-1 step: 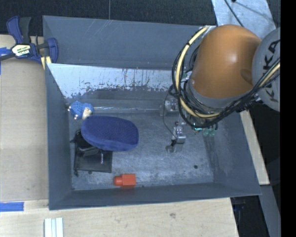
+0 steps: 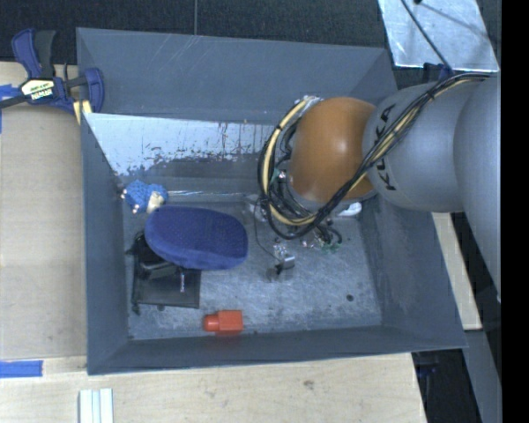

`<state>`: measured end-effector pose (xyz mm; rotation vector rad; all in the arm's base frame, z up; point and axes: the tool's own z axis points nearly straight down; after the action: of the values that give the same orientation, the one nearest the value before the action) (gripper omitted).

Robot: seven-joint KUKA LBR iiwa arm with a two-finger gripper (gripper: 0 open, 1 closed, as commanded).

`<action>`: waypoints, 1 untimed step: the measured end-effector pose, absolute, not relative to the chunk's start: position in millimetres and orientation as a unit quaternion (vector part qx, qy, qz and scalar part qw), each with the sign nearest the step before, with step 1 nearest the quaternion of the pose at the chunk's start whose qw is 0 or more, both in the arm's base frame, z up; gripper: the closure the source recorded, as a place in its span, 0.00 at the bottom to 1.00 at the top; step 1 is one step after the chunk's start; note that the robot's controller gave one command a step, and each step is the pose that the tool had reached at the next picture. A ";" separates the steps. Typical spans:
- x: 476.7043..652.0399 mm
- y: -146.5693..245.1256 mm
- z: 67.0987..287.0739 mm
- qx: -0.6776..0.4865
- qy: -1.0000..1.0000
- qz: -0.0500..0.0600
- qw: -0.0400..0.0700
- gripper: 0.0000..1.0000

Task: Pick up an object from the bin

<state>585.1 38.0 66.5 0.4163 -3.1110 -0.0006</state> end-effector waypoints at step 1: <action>623.5 39.5 101.7 0.056 -0.998 0.000 -0.004 0.00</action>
Offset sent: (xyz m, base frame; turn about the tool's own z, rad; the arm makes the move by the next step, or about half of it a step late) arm 0.0364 0.0021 0.0335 0.1532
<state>623.5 39.5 101.7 0.1774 -3.1448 -0.0004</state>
